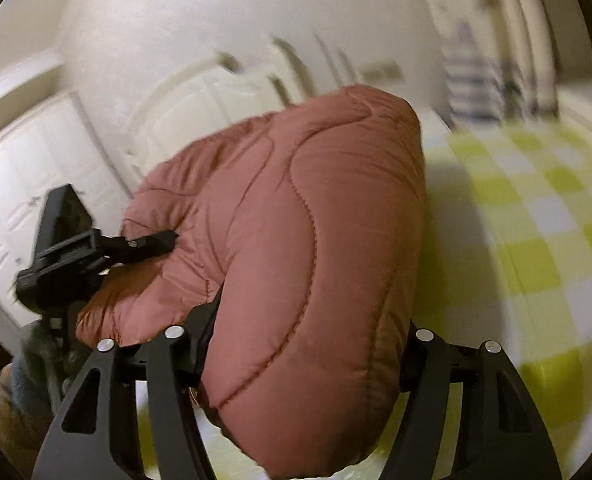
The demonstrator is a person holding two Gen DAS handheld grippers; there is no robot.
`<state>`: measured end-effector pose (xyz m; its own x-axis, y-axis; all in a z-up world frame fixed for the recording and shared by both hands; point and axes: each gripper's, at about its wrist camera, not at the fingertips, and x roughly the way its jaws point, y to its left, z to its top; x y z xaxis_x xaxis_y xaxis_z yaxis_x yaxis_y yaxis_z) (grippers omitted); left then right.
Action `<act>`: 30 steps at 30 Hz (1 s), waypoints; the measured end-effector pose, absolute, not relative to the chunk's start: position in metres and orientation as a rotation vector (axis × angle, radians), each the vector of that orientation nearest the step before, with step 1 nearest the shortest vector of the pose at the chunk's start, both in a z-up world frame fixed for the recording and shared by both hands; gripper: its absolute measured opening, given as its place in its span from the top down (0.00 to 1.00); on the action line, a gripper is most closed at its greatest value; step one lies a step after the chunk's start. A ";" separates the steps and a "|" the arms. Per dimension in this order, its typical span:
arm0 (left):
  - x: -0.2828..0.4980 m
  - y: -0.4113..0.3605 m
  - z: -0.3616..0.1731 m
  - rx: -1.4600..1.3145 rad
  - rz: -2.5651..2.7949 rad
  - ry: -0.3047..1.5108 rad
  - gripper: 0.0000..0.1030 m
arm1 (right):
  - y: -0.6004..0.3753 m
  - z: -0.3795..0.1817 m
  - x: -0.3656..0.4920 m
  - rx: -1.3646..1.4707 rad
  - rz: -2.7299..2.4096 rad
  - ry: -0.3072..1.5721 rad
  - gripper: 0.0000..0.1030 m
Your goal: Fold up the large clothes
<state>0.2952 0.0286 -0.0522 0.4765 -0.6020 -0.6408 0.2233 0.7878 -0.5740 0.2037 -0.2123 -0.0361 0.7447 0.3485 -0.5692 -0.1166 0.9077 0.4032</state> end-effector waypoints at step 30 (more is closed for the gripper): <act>0.341 -0.059 0.018 0.181 -0.205 0.675 0.02 | -0.062 -0.049 0.162 -0.278 0.110 0.564 0.13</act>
<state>0.3405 -0.0595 0.0177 0.7623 -0.1287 -0.6343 0.2456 0.9643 0.0995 0.1615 -0.0620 -0.0488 0.8402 0.0275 -0.5416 -0.1788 0.9569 -0.2289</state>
